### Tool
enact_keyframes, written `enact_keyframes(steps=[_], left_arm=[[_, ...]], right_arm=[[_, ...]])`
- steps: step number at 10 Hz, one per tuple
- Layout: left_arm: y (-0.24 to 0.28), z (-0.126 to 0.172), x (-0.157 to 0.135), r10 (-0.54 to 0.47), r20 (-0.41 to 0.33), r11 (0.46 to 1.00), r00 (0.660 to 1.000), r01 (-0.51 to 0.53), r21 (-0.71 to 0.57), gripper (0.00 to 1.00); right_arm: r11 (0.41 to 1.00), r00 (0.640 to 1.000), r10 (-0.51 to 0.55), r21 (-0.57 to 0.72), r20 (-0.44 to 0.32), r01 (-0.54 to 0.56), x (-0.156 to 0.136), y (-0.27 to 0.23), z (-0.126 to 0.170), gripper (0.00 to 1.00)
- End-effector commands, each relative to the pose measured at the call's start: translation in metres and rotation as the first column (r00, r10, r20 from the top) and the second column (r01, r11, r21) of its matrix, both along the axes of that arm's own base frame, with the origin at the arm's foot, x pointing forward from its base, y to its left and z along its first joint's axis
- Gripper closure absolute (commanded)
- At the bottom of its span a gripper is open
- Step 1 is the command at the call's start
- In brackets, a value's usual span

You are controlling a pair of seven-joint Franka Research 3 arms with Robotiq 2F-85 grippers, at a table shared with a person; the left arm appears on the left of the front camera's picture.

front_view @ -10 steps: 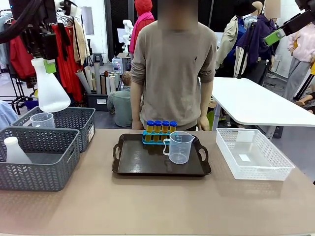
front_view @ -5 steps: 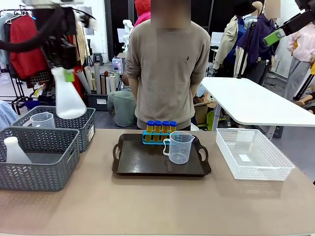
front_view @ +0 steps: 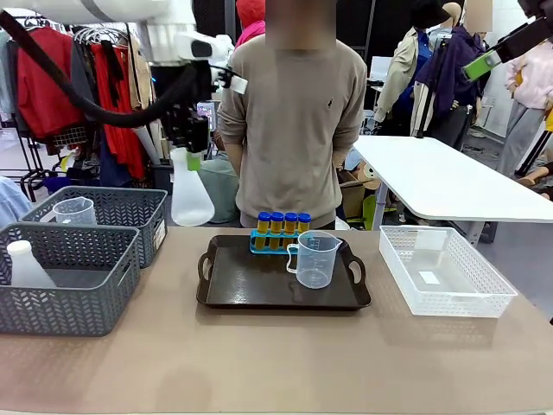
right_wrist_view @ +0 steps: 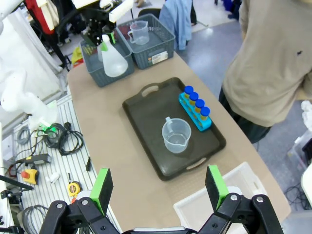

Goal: Prepare the laboratory tools.
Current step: Pick up one Small flask and place it on the Handle tray.

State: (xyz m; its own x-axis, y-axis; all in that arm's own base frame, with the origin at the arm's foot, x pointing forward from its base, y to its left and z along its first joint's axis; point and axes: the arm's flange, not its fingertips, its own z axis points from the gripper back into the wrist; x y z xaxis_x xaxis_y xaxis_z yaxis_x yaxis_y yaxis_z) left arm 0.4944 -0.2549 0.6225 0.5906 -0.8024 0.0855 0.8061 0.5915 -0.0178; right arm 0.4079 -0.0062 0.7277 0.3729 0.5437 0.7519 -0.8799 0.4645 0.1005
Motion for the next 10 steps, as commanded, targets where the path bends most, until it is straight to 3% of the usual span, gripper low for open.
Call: enact_keyframes(steps=[1,3,4,8,9,10], left_arm=[[-0.008,-0.006,0.004,-0.061,0.043,0.998,0.997,0.061,0.006,1.00],[-0.017,-0.014,0.005,-0.086,0.114,0.996,0.990,0.085,0.015,1.00],[-0.019,-0.013,0.009,-0.043,0.035,0.999,0.998,0.043,-0.005,1.00],[-0.023,-0.015,0.010,-0.055,0.050,0.998,0.997,0.055,0.005,1.00],[-0.026,-0.015,0.000,-0.125,0.083,0.992,0.989,0.121,0.044,1.00],[-0.041,-0.030,0.015,-0.178,0.081,0.984,0.981,0.174,0.049,1.00]], right_arm=[[1.000,1.000,0.002,0.011,0.000,-0.002,-0.001,0.002,0.001,0.00],[1.000,1.000,0.002,0.011,0.000,-0.002,-0.001,0.002,0.001,0.00],[1.000,1.000,0.002,0.011,0.000,-0.002,-0.001,0.002,0.001,0.00],[1.000,1.000,0.002,0.011,0.000,-0.002,-0.001,0.002,0.001,0.00],[1.000,1.000,0.002,0.011,0.000,-0.002,-0.001,0.002,0.001,0.00],[1.000,1.000,0.002,0.011,0.000,-0.002,-0.001,0.002,0.001,0.00]])
